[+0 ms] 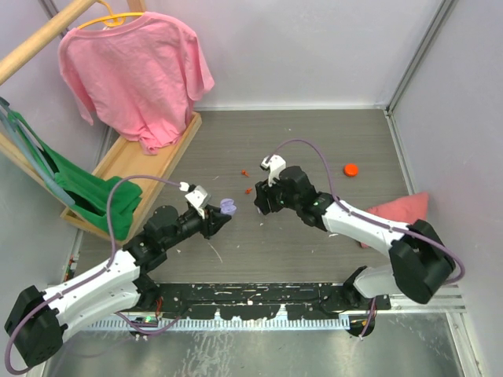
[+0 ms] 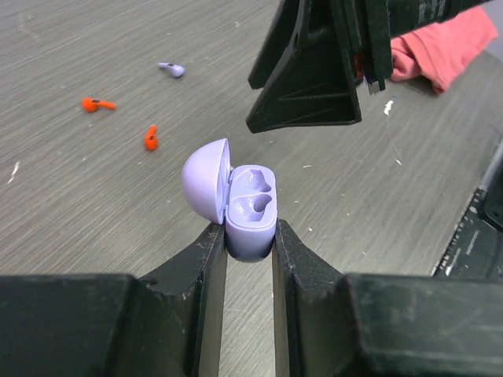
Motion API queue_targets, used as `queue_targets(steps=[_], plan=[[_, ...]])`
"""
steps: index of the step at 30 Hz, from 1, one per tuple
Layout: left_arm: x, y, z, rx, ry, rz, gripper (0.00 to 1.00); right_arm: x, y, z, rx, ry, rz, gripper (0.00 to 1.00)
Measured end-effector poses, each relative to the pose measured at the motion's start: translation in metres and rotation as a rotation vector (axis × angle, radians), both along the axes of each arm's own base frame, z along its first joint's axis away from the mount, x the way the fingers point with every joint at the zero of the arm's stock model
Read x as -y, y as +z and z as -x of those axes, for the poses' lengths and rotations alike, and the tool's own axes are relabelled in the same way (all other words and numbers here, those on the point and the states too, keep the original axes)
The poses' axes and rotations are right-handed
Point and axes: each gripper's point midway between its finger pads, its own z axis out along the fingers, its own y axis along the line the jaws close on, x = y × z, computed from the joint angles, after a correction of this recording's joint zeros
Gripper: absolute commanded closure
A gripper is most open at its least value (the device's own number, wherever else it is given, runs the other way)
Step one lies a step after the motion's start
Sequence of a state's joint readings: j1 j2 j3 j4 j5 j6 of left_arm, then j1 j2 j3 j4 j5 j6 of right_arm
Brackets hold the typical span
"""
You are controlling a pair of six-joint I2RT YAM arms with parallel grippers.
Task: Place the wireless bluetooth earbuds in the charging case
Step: Pick up the earbud from the center of the board.
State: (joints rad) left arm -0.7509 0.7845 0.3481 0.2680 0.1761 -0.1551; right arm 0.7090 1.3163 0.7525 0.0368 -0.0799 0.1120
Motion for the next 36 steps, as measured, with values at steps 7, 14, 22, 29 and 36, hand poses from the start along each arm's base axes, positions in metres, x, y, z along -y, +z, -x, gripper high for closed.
queue_targets(steps=[7, 14, 22, 29, 36], plan=[[-0.015, 0.008, -0.013, 0.029, 0.118, 0.016, 1.00, -0.003, -0.032, -0.022, -0.099, -0.080, 0.105, 0.47], [-0.022, 0.007, -0.019, 0.032, 0.164, 0.006, 1.00, -0.009, -0.062, -0.038, -0.207, -0.152, 0.191, 0.56], [-0.023, 0.002, -0.019, 0.021, 0.173, -0.009, 1.00, -0.005, -0.089, -0.036, -0.292, -0.182, 0.257, 0.60], [-0.025, 0.001, -0.020, 0.018, 0.179, -0.013, 1.00, -0.008, -0.102, -0.033, -0.330, -0.181, 0.302, 0.61], [-0.026, 0.001, -0.019, 0.017, 0.180, -0.015, 0.99, -0.015, -0.107, -0.030, -0.344, -0.168, 0.348, 0.63]])
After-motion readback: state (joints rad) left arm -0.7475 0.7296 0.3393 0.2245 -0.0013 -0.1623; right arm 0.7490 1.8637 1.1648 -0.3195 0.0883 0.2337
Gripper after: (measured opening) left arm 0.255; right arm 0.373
